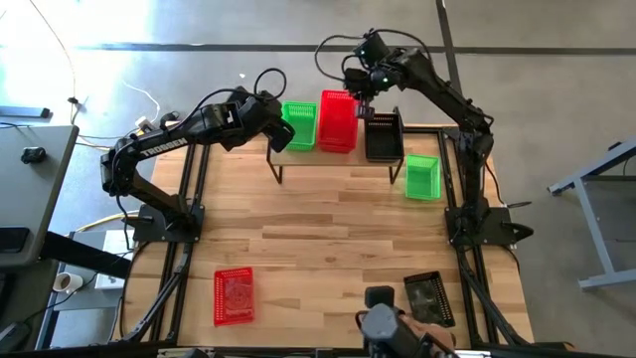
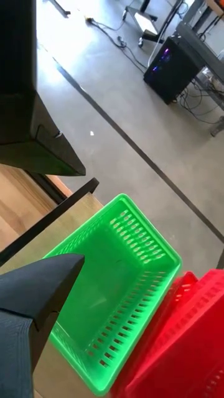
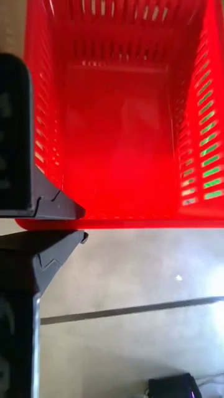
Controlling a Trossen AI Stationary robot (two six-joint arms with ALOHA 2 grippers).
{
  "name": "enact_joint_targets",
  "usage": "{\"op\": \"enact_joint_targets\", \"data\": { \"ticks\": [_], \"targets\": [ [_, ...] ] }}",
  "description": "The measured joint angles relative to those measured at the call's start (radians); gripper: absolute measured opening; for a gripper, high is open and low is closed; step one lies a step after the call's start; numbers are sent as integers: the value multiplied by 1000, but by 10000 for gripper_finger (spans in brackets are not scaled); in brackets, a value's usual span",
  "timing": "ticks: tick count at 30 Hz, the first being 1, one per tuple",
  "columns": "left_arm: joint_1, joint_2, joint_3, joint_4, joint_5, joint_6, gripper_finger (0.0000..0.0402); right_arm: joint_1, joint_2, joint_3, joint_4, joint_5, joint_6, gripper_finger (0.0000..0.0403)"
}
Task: Stack baskets on shelf by color
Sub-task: Stack the top red bin on top of the red bin on the shelf
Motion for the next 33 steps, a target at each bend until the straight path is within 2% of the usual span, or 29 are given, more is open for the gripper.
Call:
{"op": "enact_joint_targets", "data": {
  "ticks": [6, 14, 33],
  "targets": [
    [0, 0, 0, 0, 0, 1, 204, -37, -2, 49, -27, -60, 27, 0],
    [0, 0, 0, 1, 0, 19, 204, -69, 0, 48, -58, -171, 64, 0],
    [0, 0, 0, 1, 31, 3, 204, -101, 0, 55, -102, -220, 162, 0]
  ]
}}
